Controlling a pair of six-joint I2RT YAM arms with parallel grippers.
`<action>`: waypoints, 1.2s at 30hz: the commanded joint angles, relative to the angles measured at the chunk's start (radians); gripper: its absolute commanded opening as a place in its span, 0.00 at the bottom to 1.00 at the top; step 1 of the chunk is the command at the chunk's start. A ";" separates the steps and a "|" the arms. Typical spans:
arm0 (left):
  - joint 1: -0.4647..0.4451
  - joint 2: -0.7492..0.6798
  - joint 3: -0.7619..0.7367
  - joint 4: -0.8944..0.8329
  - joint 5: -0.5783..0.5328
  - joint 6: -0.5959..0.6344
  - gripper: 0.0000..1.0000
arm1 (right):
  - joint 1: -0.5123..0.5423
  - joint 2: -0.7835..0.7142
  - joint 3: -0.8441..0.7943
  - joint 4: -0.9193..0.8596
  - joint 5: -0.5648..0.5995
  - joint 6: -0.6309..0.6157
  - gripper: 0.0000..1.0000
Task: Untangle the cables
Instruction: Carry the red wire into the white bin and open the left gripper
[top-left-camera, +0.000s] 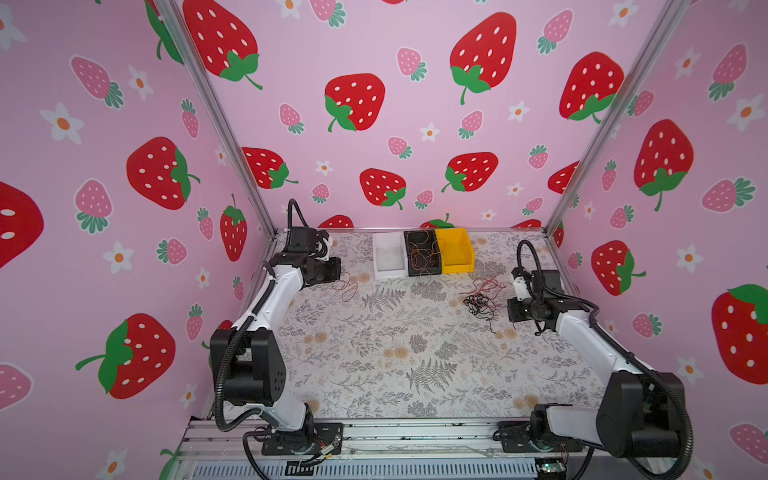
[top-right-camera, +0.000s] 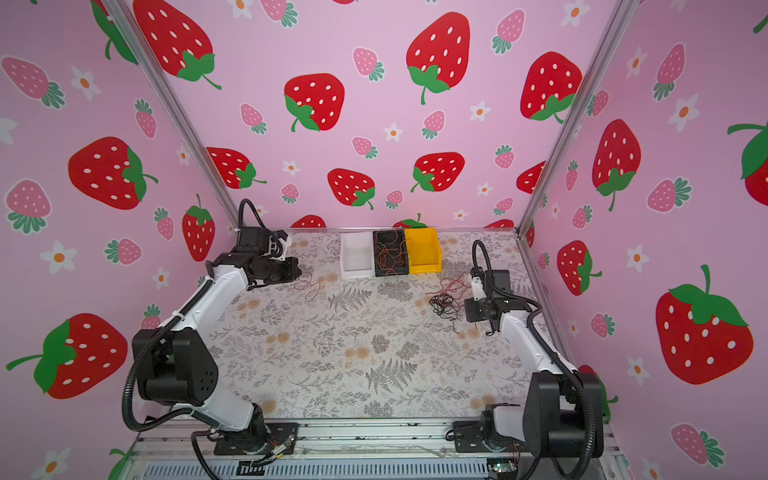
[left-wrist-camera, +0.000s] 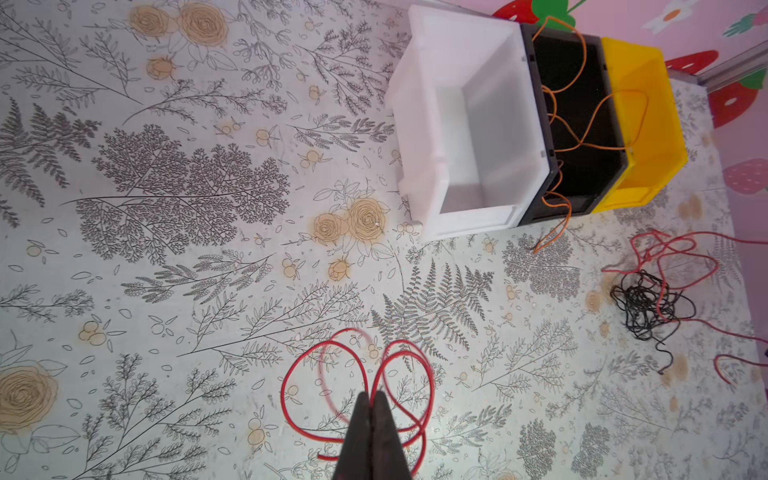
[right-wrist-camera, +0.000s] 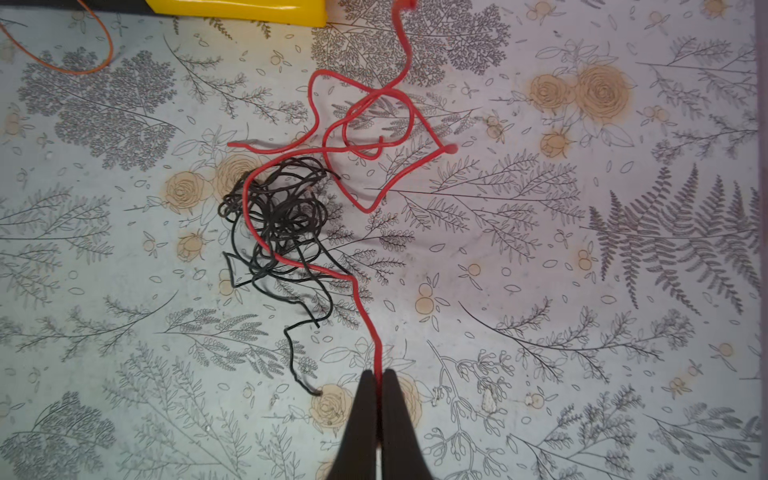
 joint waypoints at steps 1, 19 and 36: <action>-0.012 -0.019 0.039 0.008 0.044 -0.011 0.00 | 0.029 0.005 0.033 -0.012 -0.061 -0.041 0.00; -0.183 0.245 0.334 0.306 0.014 -0.243 0.00 | 0.357 -0.018 -0.026 0.034 -0.054 0.206 0.00; -0.275 0.620 0.683 0.197 -0.178 -0.220 0.00 | 0.401 0.007 -0.051 0.088 -0.075 0.225 0.00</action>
